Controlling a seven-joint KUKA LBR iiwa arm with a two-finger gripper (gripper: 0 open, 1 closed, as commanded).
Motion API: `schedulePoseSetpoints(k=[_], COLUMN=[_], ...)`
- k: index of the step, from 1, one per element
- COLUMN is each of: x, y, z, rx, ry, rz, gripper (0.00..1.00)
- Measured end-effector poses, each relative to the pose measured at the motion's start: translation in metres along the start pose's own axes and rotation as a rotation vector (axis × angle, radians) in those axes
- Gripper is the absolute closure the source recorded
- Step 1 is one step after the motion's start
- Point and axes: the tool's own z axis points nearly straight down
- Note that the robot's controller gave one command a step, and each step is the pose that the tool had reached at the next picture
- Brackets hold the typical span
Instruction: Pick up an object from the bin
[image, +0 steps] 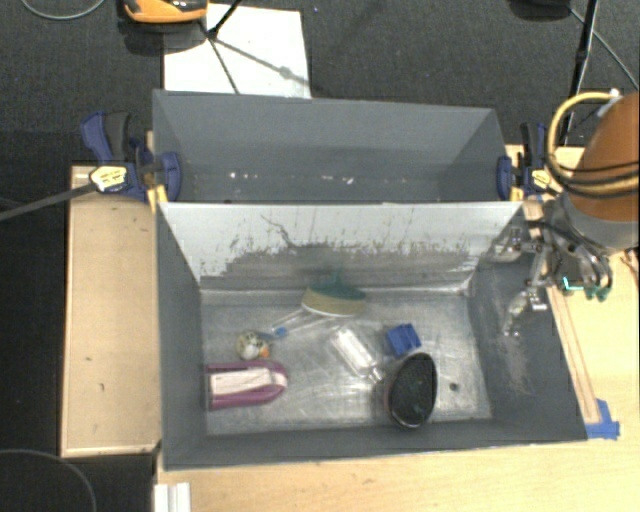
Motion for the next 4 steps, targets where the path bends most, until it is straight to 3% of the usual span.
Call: schedulePoseSetpoints(k=[1,2,3,4], x=[0.034,0.062,0.071,0.068], y=[0.049,0.086,0.168,0.165], z=[0.126,0.157,0.156,0.154], rx=[-0.002,0.003,0.0,0.002], ry=[0.002,-0.015,-0.013,-0.023], rz=[-0.095,-0.049,-0.17,-0.171], gripper=[0.0,0.0,0.0,1.0])
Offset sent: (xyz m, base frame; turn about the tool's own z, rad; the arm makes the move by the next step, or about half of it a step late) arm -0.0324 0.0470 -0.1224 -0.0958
